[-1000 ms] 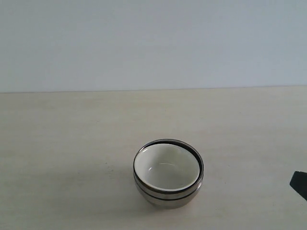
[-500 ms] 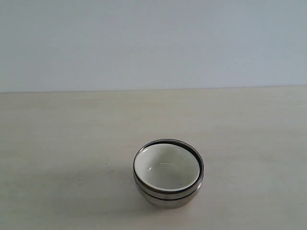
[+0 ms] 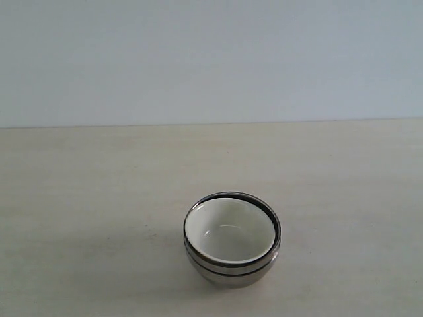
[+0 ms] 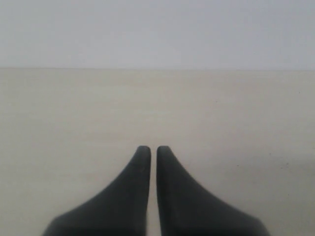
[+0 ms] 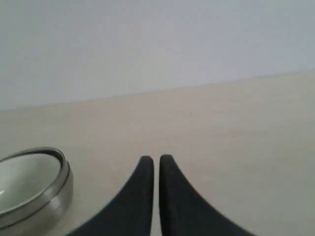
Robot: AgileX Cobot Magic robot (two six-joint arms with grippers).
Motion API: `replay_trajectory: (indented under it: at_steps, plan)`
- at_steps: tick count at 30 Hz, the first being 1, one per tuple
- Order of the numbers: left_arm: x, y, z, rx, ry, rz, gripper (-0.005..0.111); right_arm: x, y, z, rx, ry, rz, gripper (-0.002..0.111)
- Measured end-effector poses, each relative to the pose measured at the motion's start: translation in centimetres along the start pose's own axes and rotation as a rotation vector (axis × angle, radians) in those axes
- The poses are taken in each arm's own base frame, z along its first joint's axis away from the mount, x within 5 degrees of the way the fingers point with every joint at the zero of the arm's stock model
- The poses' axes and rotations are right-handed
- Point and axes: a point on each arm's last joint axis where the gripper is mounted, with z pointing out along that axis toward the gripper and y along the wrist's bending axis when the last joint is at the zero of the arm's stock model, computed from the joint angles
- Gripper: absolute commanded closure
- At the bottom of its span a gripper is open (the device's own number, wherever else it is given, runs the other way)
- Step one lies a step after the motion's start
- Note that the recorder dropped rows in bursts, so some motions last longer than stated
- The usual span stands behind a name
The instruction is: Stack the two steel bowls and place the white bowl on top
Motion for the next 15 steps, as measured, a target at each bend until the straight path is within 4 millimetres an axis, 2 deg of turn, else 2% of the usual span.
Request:
replay_trajectory:
  at_steps: [6,15]
  plan:
    - [0.0,0.0,0.0,0.0,0.0,0.0,0.103,1.1,0.1,-0.1,-0.009,0.123,-0.099,0.108]
    - [0.0,0.0,0.0,0.0,0.0,0.0,0.103,1.3,0.0,-0.1,-0.008,0.142,-0.115,0.108]
